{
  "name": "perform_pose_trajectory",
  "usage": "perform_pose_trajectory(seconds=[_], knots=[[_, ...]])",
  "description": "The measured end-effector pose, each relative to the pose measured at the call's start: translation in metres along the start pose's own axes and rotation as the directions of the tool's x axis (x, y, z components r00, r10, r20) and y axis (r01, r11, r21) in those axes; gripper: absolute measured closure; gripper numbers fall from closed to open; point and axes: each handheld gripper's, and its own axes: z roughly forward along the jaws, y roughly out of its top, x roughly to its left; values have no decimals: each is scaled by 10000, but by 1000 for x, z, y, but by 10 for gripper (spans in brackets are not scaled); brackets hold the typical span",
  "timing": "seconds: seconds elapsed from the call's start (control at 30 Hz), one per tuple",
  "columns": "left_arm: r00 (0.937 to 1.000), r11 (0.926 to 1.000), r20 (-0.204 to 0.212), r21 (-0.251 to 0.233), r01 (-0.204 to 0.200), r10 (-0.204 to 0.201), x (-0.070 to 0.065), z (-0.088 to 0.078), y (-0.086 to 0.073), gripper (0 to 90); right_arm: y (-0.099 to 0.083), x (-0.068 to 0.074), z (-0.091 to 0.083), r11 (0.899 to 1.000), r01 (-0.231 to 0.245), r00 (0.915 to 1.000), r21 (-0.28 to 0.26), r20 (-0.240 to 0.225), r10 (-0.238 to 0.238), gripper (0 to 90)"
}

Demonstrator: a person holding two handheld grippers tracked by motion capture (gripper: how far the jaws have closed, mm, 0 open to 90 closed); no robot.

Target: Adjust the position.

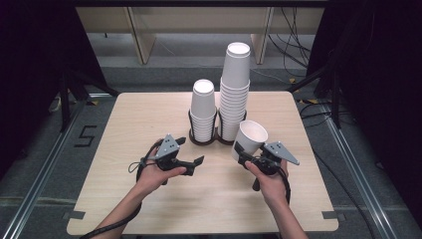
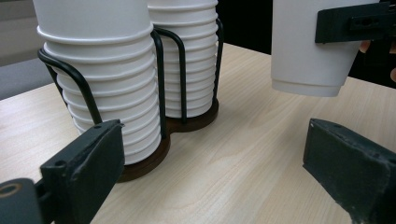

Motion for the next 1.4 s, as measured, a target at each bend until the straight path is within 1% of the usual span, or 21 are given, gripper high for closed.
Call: perform_pose_trajectory(seconds=[0.07, 0.1, 0.17, 0.23, 0.3, 0.33, 0.37, 0.47, 0.5, 0.53, 0.57, 0.73, 0.83, 0.87, 0.9, 0.93, 1.03, 1.17, 1.23, 1.27, 1.4], knots=[[10000, 9999, 78, -106, 22, -21, 1, 1, -1, 50, 0, 0, 0, 9994, 345, 9990, -31, 282, -344, 189], [10000, 9999, 61, -116, 35, -34, 1, 0, -1, 50, 0, 2, -1, 10000, 75, 9999, 52, 88, -75, 189], [10000, 10000, 0, 6, 29, -29, 1, -1, -1, 50, 0, 3, -2, 9996, 268, 9996, 57, 117, -269, 189], [10000, 10000, -25, -4, 34, -34, 1, -2, -2, 50, 0, 2, -1, 9976, 684, 9973, -74, 285, -682, 189], [10000, 10000, -40, 5, 22, -22, 1, -2, -2, 50, -1, 3, -2, 9988, 489, 9987, -62, 152, -488, 189], [10000, 10000, -49, 15, 24, -24, 1, -3, -2, 50, 0, 2, -3, 9964, 845, 9961, -49, 263, -843, 189], [10000, 10000, -71, 34, 21, -21, 1, -3, -3, 50, -1, 3, -2, 9979, 648, 9978, -22, 159, -648, 189], [9999, 10000, -97, -66, 39, -40, 2, -5, -5, 51, -4, 2, -3, 9954, 960, 9951, -34, 260, -959, 189], [9999, 10000, -142, -5, 1, -1, 2, -6, -5, 51, -4, 0, -4, 9908, 1351, 9901, -53, 399, -1348, 189], [9999, 10000, -169, -31, 25, -26, 3, -7, -6, 51, -5, 3, -5, 9951, 991, 9942, 52, 420, -992, 189], [9999, 10000, -171, -58, 20, -21, 3, -9, -7, 51, -5, 1, -6, 9924, 1226, 9918, 40, 364, -1227, 188], [9989, 10000, -467, -31, -76, 75, 6, -15, -11, 53, -8, -1, -8, 9902, 1395, 9898, 19, 294, -1395, 188], [9974, 9998, -697, -22, -206, 204, 6, -19, -16, 54, -8, -4, -10, 9821, 1883, 9804, 29, 582, -1882, 188], [9965, 9997, -800, -42, -252, 248, 7, -20, -18, 54, -9, -5, -9, 9834, 1814, 9825, 31, 417, -1813, 188], [9953, 9995, -925, -61, -300, 294, 7, -22, -20, 54, -9, -7, -10, 9770, 2131, 9750, -23, 640, -2126, 188], [9948, 9996, -984, -116, -269, 256, 8, -23, -22, 55, -9, -6, -10, 9785, 2059, 9769, 62, 563, -2060, 188], [9939, 9998, -1079, -35, -213, 208, 11, -25, -28, 57, -11, -8, -11, 9683, 2494, 9658, 110, 698, -2496, 187], [9915, 9998, -1300, -159, -74, 53, 15, -32, -31, 58, -11, -10, -12, 9640, 2653, 9614, 164, 717, -2658, 187], [9914, 9996, -1309, -283, -14, -23, 16, -33, -32, 60, -14, -8, -13, 9679, 2504, 9639, 205, 882, -2512, 187], [9908, 9998, -1357, -195, -13, -13, 15, -34, -32, 60, -14, -9, -12, 9624, 2712, 9596, 176, 729, -2718, 187], [9910, 9997, -1338, -263, 12, -47, 15, -36, -34, 60, -16, -9, -11, 9582, 2853, 9550, 190, 792, -2859, 187]])
